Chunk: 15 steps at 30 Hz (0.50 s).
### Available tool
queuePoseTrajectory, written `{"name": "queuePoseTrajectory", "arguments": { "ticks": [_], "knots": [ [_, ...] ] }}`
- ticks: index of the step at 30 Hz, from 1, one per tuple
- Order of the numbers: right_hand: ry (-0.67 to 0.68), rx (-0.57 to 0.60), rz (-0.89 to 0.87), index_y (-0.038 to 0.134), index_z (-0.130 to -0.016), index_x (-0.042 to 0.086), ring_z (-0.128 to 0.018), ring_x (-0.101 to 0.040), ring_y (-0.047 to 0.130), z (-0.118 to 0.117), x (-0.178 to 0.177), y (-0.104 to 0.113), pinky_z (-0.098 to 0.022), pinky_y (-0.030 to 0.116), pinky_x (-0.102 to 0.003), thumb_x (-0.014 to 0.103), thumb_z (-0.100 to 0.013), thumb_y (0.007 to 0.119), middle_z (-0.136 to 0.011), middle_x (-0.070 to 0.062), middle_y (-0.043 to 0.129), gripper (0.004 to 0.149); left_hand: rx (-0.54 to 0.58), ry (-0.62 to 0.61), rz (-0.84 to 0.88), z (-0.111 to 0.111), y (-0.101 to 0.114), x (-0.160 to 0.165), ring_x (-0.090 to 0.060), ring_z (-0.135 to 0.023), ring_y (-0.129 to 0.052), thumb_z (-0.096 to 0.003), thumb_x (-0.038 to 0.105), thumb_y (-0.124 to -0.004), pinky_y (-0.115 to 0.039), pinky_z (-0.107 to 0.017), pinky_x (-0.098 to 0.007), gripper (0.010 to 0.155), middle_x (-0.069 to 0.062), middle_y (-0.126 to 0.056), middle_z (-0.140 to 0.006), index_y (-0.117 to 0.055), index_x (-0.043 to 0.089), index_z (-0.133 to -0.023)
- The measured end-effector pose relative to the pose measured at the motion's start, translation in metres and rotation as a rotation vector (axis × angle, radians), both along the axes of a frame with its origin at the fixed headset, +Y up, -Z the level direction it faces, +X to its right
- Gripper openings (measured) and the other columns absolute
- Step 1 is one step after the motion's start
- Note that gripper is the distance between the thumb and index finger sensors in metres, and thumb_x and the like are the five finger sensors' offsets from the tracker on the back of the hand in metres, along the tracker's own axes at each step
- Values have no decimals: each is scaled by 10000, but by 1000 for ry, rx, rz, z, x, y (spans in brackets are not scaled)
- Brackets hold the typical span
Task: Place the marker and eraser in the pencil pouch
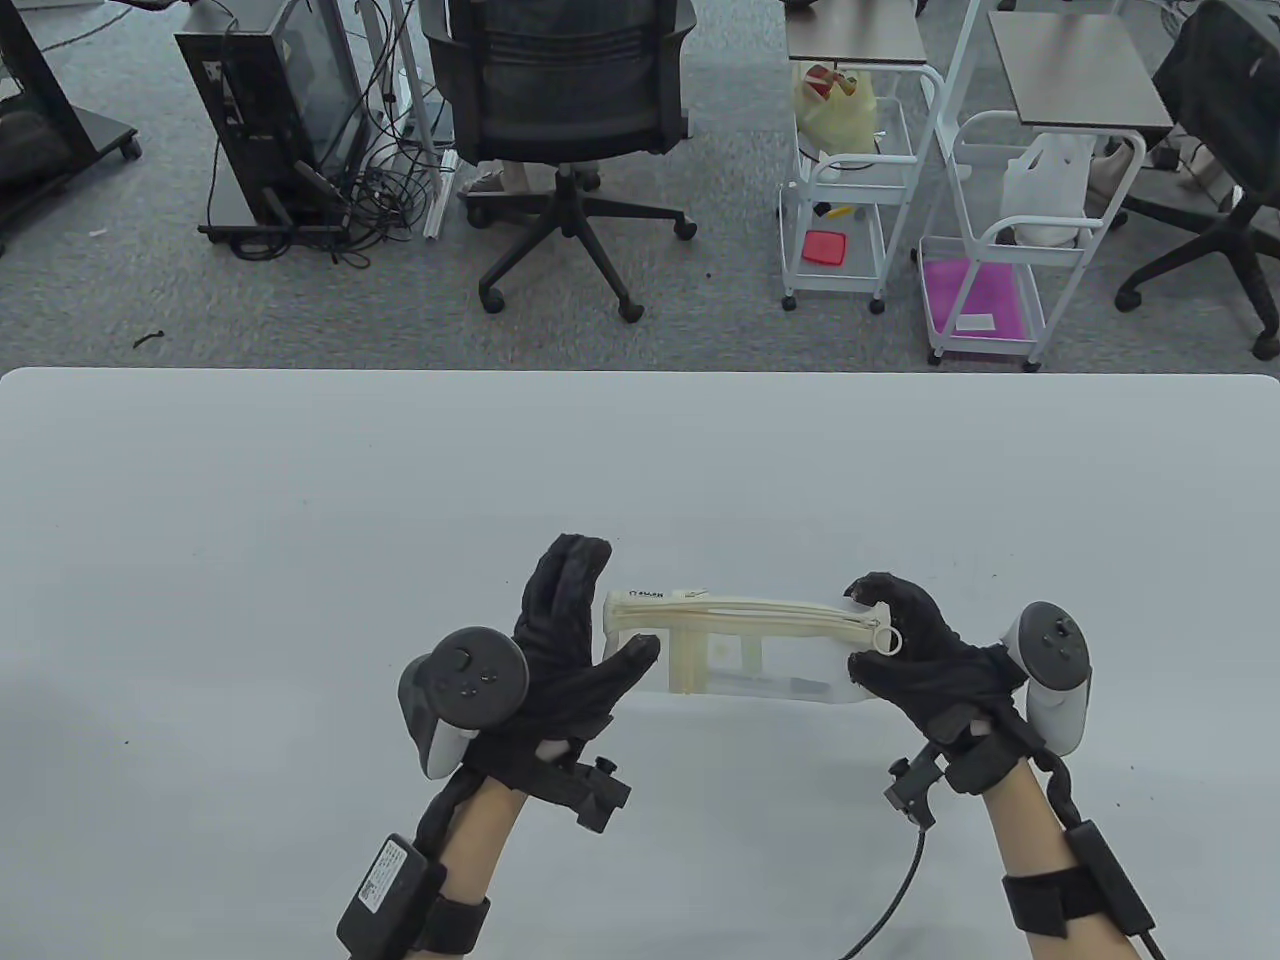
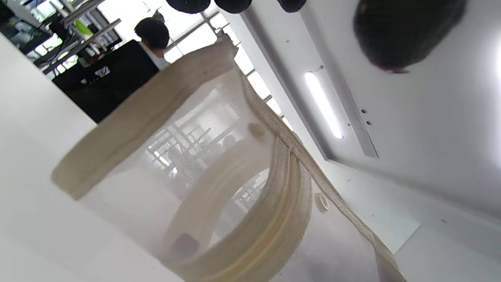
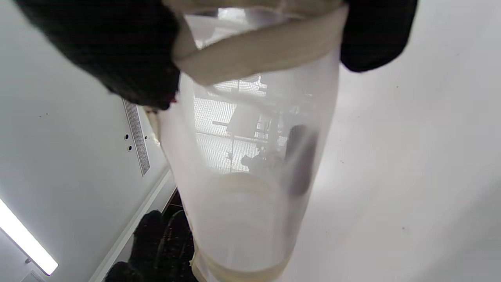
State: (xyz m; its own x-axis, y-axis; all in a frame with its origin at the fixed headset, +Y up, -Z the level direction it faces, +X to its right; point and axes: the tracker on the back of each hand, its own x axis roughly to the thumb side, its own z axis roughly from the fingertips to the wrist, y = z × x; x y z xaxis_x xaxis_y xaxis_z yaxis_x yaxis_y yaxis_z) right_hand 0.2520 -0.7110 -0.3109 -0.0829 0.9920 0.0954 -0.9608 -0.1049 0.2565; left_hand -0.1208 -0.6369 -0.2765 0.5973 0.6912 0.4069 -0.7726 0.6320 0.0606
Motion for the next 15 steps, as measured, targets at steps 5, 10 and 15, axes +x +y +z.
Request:
{"name": "queuePoseTrajectory", "arguments": {
  "ticks": [5, 10, 15],
  "knots": [
    [-4, 13, 8, 553, -1011, 332, -894, -448, 734, 2, 0, 2, -534, 751, -563, 385, -371, 927, -1095, -152, 462, 744, -6, -126, -205, 9, 39, 65, -461, -1150, -447, -476, 586, -707, -390, -774, -704, 815, -162, -405, -1258, -370, 316, -1168],
    [-6, 26, 20, 545, -1011, 321, -890, -444, 742, 3, 1, 4, -532, 755, -559, 387, -358, 931, -1093, -149, 470, 761, -2, -183, -468, 0, 58, 130, -430, -1155, -488, -500, 508, -700, -413, -780, -695, 638, -119, -495, -1249, -544, 396, -1109],
    [-2, 31, 26, 538, -1012, 317, -890, -441, 744, 3, 1, 5, -531, 753, -561, 386, -370, 928, -1092, -149, 475, 754, -26, -230, -525, -8, 55, 171, -418, -1159, -490, -507, 486, -683, -425, -787, -686, 561, -96, -519, -1251, -645, 432, -1064]
  ]
}}
